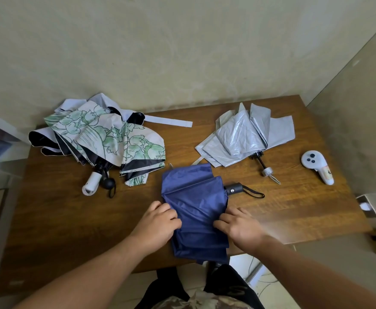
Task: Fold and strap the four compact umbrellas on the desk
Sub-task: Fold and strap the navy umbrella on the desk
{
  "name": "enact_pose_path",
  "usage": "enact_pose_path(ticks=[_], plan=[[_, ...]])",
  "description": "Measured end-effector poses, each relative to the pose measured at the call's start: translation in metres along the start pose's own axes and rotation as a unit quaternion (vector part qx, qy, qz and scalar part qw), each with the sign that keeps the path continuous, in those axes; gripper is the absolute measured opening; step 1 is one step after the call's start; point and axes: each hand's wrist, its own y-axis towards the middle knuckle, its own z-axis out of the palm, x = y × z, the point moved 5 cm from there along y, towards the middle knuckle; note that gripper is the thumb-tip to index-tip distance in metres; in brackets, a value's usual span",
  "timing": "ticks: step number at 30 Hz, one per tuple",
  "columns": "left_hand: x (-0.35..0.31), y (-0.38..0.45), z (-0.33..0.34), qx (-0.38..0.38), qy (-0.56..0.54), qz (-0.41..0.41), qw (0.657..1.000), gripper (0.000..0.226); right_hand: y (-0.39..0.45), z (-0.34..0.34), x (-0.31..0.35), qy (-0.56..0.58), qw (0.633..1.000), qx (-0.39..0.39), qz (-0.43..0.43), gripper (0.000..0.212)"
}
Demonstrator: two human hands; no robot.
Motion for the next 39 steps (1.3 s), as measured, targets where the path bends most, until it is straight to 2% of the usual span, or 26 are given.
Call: enact_pose_path(ticks=[3, 8, 10, 14, 18, 21, 24, 25, 28, 36, 39], plan=[[-0.001, -0.003, 0.003, -0.006, 0.007, -0.004, 1.0, 0.011, -0.003, 0.005, 0.002, -0.025, 1.0, 0.015, -0.002, 0.027], [-0.007, -0.007, 0.001, -0.015, 0.019, 0.006, 1.0, 0.013, -0.009, 0.009, 0.001, -0.015, 0.999, 0.031, 0.017, 0.01], [-0.008, -0.009, 0.003, -0.008, 0.025, 0.015, 1.0, 0.015, -0.008, 0.009, 0.004, 0.0, 0.999, 0.032, 0.009, 0.018], [-0.009, -0.009, 0.01, -0.005, 0.017, 0.043, 0.999, 0.017, 0.001, -0.002, 0.016, 0.039, 0.999, 0.015, 0.019, 0.016], [-0.013, -0.009, 0.012, -0.012, 0.004, 0.056, 0.998, 0.014, 0.027, -0.016, 0.031, 0.062, 0.997, -0.015, 0.03, 0.028], [-0.014, -0.009, 0.015, 0.006, 0.002, 0.056, 0.998, 0.03, 0.043, -0.003, 0.042, 0.056, 0.996, 0.074, 0.013, 0.038], [-0.011, -0.012, 0.027, 0.053, 0.01, 0.065, 0.996, 0.032, 0.037, 0.018, 0.037, 0.067, 0.972, 0.22, 0.054, 0.048], [-0.008, -0.016, 0.032, 0.074, 0.011, 0.065, 0.995, 0.035, 0.033, 0.023, 0.034, 0.072, 0.964, 0.246, 0.066, 0.053], [-0.005, -0.02, 0.035, 0.124, -0.003, 0.045, 0.991, 0.047, 0.026, 0.027, 0.031, 0.083, 0.961, 0.255, 0.071, 0.055], [-0.027, 0.026, 0.015, 0.096, 0.012, 0.028, 0.995, 0.044, 0.028, 0.021, 0.028, 0.084, 0.946, 0.31, 0.036, 0.049], [-0.029, 0.031, 0.03, 0.168, -0.029, -0.017, 0.985, 0.046, 0.039, 0.013, 0.023, 0.123, 0.923, 0.362, 0.051, 0.044]])
